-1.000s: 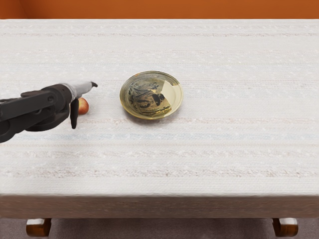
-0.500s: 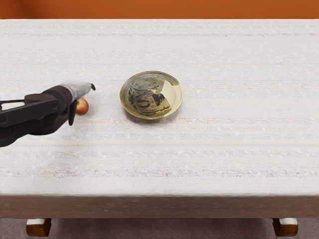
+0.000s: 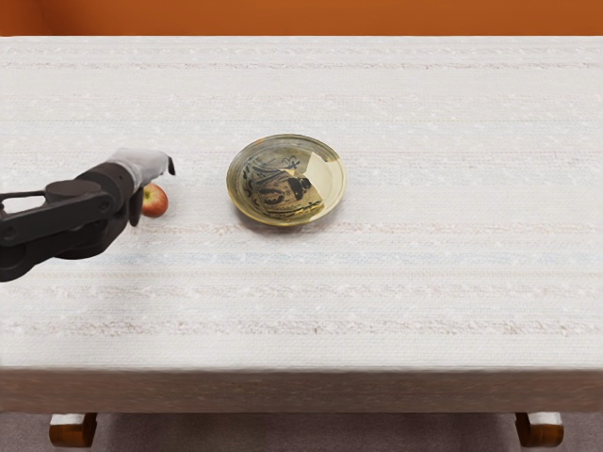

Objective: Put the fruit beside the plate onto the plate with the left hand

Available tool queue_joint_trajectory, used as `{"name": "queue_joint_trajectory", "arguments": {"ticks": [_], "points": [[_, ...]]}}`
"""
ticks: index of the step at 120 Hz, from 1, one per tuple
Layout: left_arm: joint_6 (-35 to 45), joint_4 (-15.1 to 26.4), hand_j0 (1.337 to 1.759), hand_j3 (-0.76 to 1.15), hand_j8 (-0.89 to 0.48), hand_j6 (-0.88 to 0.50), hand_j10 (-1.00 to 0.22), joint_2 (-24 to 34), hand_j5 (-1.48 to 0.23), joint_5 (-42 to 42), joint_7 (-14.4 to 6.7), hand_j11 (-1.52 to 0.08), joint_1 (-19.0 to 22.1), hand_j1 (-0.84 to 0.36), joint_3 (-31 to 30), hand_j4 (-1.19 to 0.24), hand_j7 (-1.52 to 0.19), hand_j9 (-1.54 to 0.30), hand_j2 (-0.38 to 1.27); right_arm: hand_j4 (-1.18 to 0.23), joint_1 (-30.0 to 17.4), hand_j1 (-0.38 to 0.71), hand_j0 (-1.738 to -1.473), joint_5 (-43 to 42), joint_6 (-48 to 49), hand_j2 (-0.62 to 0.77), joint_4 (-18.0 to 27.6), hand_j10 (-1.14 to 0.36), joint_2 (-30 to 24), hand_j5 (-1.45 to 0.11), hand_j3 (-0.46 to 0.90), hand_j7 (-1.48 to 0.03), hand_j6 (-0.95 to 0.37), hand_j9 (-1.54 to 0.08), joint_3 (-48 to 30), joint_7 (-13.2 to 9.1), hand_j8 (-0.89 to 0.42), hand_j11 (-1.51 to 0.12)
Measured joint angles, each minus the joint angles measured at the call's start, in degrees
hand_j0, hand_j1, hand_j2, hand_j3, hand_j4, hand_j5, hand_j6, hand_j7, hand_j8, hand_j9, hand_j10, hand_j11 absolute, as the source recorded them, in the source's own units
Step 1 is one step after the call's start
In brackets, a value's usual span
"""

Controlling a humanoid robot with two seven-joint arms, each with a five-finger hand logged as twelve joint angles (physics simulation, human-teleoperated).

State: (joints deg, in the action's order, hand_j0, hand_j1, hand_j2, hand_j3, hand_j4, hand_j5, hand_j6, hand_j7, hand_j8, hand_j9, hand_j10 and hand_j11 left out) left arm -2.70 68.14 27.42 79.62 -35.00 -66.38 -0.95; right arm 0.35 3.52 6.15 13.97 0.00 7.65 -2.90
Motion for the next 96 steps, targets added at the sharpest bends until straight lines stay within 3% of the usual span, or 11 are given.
{"name": "queue_joint_trajectory", "arguments": {"ticks": [96], "points": [[0.39,-0.61,1.658,0.00,-0.44,-0.44,-0.44,-1.10,-0.57,-0.16,0.00,-0.57,0.99,-0.17,-0.03,-0.44,-0.57,-0.57,0.09,-0.01,0.02,-0.33,-1.658,0.00,0.00,0.00,0.00,-0.01,0.00,-0.02,0.00,-0.02,-0.01,-0.02,0.00,0.00,-0.01,-0.02]]}}
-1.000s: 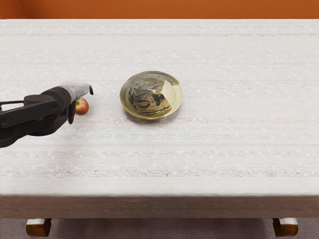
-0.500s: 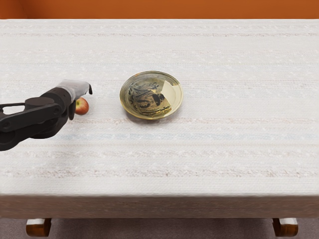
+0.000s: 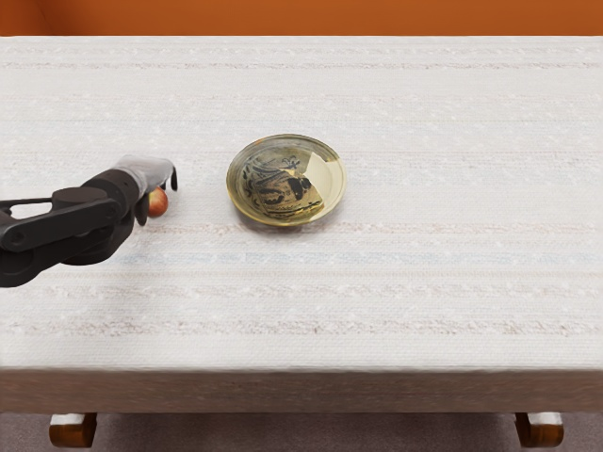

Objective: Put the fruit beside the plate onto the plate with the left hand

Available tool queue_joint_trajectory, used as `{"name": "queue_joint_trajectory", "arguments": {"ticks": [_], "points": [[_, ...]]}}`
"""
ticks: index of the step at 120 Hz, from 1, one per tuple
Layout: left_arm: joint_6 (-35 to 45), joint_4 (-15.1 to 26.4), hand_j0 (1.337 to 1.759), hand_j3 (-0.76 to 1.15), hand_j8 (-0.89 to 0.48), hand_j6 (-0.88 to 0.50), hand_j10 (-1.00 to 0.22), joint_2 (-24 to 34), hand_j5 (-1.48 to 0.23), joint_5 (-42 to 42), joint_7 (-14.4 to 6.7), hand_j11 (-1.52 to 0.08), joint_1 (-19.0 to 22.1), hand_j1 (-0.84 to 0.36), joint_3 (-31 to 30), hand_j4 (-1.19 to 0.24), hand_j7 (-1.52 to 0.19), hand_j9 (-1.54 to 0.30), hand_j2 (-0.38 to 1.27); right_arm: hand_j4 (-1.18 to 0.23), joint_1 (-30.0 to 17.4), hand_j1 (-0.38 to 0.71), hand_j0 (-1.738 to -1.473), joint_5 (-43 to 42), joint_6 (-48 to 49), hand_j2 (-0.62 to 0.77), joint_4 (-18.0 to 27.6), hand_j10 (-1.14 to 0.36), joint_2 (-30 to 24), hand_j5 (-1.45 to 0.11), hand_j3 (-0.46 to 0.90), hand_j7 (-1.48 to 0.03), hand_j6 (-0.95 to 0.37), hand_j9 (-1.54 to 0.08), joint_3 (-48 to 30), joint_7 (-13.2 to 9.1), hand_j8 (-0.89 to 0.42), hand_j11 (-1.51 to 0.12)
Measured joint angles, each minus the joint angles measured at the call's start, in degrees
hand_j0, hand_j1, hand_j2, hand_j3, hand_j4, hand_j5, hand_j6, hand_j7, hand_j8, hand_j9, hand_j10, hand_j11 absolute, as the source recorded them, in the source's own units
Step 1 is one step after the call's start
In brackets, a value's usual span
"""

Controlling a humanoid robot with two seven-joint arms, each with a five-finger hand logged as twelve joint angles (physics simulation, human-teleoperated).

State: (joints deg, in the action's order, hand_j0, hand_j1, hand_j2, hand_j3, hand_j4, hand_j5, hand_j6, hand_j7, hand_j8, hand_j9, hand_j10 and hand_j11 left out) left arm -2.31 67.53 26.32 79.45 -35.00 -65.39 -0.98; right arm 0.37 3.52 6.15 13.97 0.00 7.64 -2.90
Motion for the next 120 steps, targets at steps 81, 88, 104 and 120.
{"name": "queue_joint_trajectory", "arguments": {"ticks": [81,88,104,120], "points": [[-0.52,-1.15,1.645,0.00,-0.29,-0.25,-0.62,-0.04,-0.93,0.01,-0.04,-0.95,0.88,-0.41,-0.02,-0.49,-0.94,-0.95,0.29,-0.01,0.42,-0.33,-1.658,0.00,0.00,0.00,0.00,-0.01,0.00,-0.02,0.00,-0.02,-0.01,-0.02,0.00,0.00,-0.01,-0.02],[-0.55,-1.14,1.644,0.00,-0.27,-0.22,-0.60,-0.04,-0.99,-0.10,-0.04,-0.99,0.76,-0.42,-0.02,-0.45,-0.99,-1.00,0.32,-0.01,0.42,-0.33,-1.658,0.00,0.00,0.00,-0.01,-0.01,0.00,-0.02,0.00,-0.02,-0.01,-0.02,0.00,0.00,-0.01,-0.02],[-0.60,-1.10,1.644,0.00,-0.24,-0.20,-0.61,-0.05,-1.08,-0.75,0.00,-1.06,-0.23,-0.41,0.07,-0.42,-1.07,-1.08,0.33,-0.01,0.42,-0.33,-1.658,0.00,0.00,0.00,-0.02,-0.01,0.00,-0.02,0.00,-0.02,-0.01,-0.02,0.00,0.00,-0.01,-0.02],[-0.66,-1.09,1.643,0.00,-0.20,-0.17,-0.59,-0.05,-1.14,-2.19,-0.01,-1.10,-1.85,-0.41,0.42,-0.41,-1.13,-1.13,0.31,-0.01,0.42,-0.33,-1.658,0.00,0.00,0.00,-0.03,-0.01,0.00,-0.02,0.00,-0.02,-0.01,-0.02,0.00,0.00,-0.01,-0.02]]}}
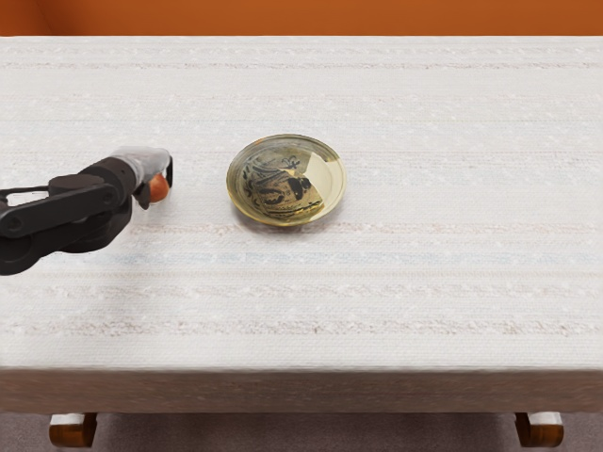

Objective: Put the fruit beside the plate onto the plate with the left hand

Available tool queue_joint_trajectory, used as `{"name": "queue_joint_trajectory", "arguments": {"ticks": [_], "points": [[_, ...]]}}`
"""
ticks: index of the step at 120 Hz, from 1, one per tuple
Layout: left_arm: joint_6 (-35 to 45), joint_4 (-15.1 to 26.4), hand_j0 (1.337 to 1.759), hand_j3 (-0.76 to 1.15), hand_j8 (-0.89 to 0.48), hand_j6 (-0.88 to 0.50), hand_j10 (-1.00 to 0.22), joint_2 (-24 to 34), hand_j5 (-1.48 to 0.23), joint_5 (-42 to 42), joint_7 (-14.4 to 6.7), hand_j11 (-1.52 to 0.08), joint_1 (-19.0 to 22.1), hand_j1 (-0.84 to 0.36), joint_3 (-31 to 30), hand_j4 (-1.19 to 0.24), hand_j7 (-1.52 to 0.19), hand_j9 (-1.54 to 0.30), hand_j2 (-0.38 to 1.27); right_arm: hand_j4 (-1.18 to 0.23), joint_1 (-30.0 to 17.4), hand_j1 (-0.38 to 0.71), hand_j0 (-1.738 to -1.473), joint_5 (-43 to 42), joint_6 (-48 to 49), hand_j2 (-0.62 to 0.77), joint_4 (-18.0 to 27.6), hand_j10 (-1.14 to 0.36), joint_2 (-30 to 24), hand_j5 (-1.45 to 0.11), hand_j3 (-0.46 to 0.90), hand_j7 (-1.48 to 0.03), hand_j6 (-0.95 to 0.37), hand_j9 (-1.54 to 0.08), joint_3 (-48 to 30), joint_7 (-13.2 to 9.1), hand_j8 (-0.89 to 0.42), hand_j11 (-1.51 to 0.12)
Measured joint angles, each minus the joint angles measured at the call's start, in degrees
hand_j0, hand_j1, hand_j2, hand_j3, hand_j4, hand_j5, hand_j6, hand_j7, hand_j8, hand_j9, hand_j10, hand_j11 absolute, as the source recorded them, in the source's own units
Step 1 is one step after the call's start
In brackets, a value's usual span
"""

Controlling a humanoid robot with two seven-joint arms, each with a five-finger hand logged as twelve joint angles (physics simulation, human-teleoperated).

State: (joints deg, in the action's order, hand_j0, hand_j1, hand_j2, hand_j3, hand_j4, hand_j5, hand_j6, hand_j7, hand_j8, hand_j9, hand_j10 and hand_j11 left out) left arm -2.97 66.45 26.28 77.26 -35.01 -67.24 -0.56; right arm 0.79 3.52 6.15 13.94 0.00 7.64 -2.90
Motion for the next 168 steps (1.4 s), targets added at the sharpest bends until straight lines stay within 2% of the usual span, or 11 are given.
{"name": "queue_joint_trajectory", "arguments": {"ticks": [7,32,38,52,71,84,107,148,156,162,168], "points": [[-0.05,0.14,1.643,0.00,-0.22,-0.17,-0.60,0.00,-1.16,-0.35,-0.01,-1.10,-0.70,-0.42,0.46,-0.41,-1.12,-1.13,0.39,-0.01,0.00,-0.33,-1.658,0.00,0.00,0.00,-0.01,-0.01,0.00,-0.02,0.00,-0.02,-0.01,-0.02,0.00,0.00,-0.01,-0.02],[-0.24,0.31,1.644,0.00,-0.22,-0.17,-0.61,-2.44,-1.20,-1.23,0.05,-1.13,-5.28,-0.39,3.40,-0.39,-1.13,-1.14,0.28,-0.01,0.00,-0.33,-1.658,0.00,0.00,0.00,-0.03,-0.01,0.00,-0.02,0.00,-0.02,-0.01,-0.02,0.00,0.00,-0.01,-0.02],[-0.16,0.33,1.644,0.00,-0.20,-0.17,-0.61,-3.61,-1.19,-1.28,0.05,-1.13,-6.11,-0.39,3.81,-0.38,-1.13,-1.14,0.39,-0.01,0.00,-0.33,-1.658,0.00,0.00,0.00,-0.03,-0.01,0.00,-0.02,0.00,-0.02,-0.01,-0.02,0.00,0.00,-0.01,-0.02],[-0.03,0.44,1.644,0.00,-0.25,-0.20,-0.65,-7.02,-1.19,-1.37,0.06,-1.14,-7.14,-0.38,4.32,-0.42,-1.14,-1.14,0.34,-0.01,0.00,-0.33,-1.658,0.00,0.00,0.00,-0.04,-0.01,0.00,-0.02,0.00,-0.02,-0.01,-0.02,0.00,0.00,-0.01,-0.02],[-0.09,0.33,1.642,0.00,-0.23,-0.18,-0.62,-10.73,-1.20,-1.51,0.02,-1.15,-9.12,-0.43,4.25,-0.39,-1.17,-1.16,0.54,-0.01,0.00,-0.33,-1.658,0.00,0.00,0.00,-0.05,-0.01,0.00,-0.02,0.00,-0.02,-0.01,-0.02,-0.02,0.00,-0.01,-0.02],[-0.14,0.15,1.644,0.00,-0.27,-0.21,-0.66,-13.54,-1.24,-1.60,0.04,-1.14,-10.10,-0.36,4.06,-0.45,-1.18,-1.16,0.40,-0.01,0.00,-0.33,-1.658,0.00,0.00,0.00,-0.05,-0.01,0.00,-0.02,0.00,-0.02,-0.01,-0.02,-0.01,0.00,-0.01,-0.02],[-0.10,-0.09,1.648,0.00,-0.29,-0.22,-0.67,-17.66,-1.22,-1.81,0.08,-1.13,-9.55,-0.36,3.85,-0.45,-1.20,-1.14,0.42,-0.01,0.00,-0.33,-1.658,0.00,0.00,0.00,-0.28,-0.01,0.00,-0.02,0.00,-0.02,-0.01,-0.02,-0.01,0.00,-0.01,-0.02],[0.07,-1.37,1.649,0.00,-0.29,-0.23,-0.67,-17.73,-1.20,-1.59,0.08,-1.13,-6.88,-0.35,1.68,-0.46,-1.23,-1.13,0.38,-0.01,0.00,-0.33,-1.658,0.00,0.00,0.00,-0.40,-0.01,0.00,-0.02,0.00,-0.02,-0.01,-0.02,-0.04,0.00,-0.01,-0.02],[0.15,-1.41,1.650,0.00,-0.30,-0.25,-0.69,-17.75,-1.18,-1.34,0.05,-1.10,-6.76,-0.35,1.61,-0.47,-1.21,-1.11,0.39,-0.01,0.00,-0.33,-1.658,0.00,0.00,0.00,-0.40,-0.01,0.00,-0.02,0.00,-0.02,-0.01,-0.02,-0.03,0.00,-0.01,-0.02],[0.66,-1.44,1.651,0.00,-0.32,-0.28,-0.72,-17.76,-1.05,-1.10,0.04,-0.98,-6.78,-0.30,1.76,-0.47,-1.07,-0.99,0.36,-0.01,0.00,-0.33,-1.658,0.00,0.00,0.00,-0.42,-0.01,0.00,-0.02,0.00,-0.02,-0.01,-0.02,-0.02,0.00,-0.01,-0.02],[1.50,-1.46,1.653,0.00,-0.28,-0.25,-0.60,-17.75,-0.86,-0.86,0.03,-0.80,-6.59,-0.19,1.87,-0.40,-0.87,-0.81,0.29,-0.01,0.00,-0.33,-1.658,0.00,0.00,0.00,-0.42,-0.01,0.00,-0.02,0.00,-0.02,-0.01,-0.02,-0.02,0.00,-0.01,-0.02]]}}
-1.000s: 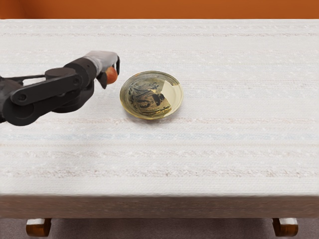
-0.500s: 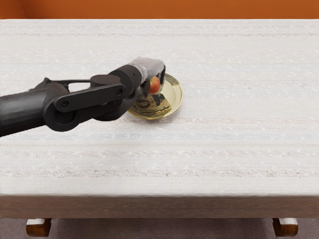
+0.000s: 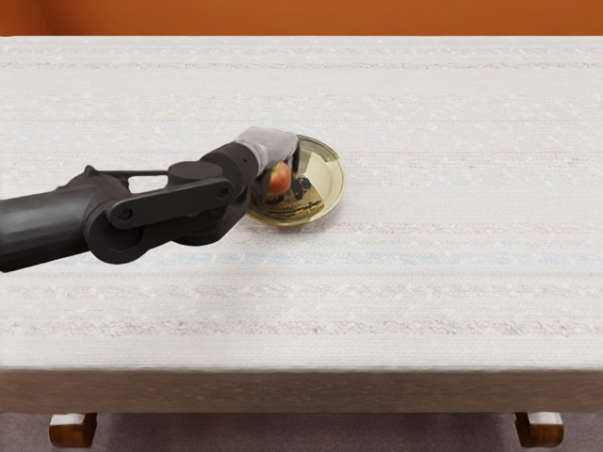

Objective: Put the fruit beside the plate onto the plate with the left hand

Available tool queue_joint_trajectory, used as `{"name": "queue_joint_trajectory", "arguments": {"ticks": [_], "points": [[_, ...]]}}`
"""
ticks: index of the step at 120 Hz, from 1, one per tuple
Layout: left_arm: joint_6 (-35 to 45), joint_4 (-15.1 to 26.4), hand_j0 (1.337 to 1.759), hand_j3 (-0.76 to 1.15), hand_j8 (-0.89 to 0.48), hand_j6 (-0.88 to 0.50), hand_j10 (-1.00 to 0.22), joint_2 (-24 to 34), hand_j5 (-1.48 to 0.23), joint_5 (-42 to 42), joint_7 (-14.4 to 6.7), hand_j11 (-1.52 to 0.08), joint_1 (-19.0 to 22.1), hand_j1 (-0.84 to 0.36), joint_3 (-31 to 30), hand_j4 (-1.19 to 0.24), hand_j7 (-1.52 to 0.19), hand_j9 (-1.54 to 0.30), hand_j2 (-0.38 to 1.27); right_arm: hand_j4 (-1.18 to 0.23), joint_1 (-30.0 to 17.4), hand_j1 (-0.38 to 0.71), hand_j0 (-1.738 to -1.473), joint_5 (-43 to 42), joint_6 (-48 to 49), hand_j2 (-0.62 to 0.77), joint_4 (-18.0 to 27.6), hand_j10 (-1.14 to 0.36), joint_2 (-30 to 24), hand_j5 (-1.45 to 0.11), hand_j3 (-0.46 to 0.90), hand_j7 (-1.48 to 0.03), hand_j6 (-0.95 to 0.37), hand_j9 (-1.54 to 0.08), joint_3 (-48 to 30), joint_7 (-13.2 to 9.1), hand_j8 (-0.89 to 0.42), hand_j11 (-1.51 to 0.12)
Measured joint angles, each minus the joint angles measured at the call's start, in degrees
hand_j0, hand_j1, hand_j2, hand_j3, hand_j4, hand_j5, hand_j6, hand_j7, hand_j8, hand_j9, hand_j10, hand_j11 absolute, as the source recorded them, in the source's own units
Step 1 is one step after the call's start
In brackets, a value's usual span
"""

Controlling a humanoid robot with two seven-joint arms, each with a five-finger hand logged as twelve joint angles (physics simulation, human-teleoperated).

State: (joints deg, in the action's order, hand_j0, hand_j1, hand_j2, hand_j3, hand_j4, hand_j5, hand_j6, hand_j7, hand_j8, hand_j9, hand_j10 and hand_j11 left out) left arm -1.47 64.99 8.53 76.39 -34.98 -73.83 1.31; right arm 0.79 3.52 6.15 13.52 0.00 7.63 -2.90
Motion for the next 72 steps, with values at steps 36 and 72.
{"name": "queue_joint_trajectory", "arguments": {"ticks": [36,72], "points": [[1.51,-0.04,1.657,0.00,-0.07,-0.06,-0.14,1.50,-0.20,-7.57,-0.02,-0.19,-1.62,0.22,1.41,-0.10,-0.20,-0.19,0.07,-0.01,0.00,-0.33,-1.658,0.00,0.00,0.00,0.00,-0.01,0.00,-0.02,0.00,-0.02,-0.01,-0.02,0.02,0.00,-0.01,-0.02],[-17.68,0.17,1.658,0.00,-0.02,-0.02,-0.03,16.72,-0.05,-38.69,-0.02,-0.04,-0.69,0.32,18.46,-0.02,-0.05,-0.04,0.02,-0.01,0.00,-0.33,-1.658,0.00,0.00,0.00,0.01,-0.01,0.00,-0.02,0.00,-0.02,-0.01,-0.02,0.02,0.00,-0.01,-0.02]]}}
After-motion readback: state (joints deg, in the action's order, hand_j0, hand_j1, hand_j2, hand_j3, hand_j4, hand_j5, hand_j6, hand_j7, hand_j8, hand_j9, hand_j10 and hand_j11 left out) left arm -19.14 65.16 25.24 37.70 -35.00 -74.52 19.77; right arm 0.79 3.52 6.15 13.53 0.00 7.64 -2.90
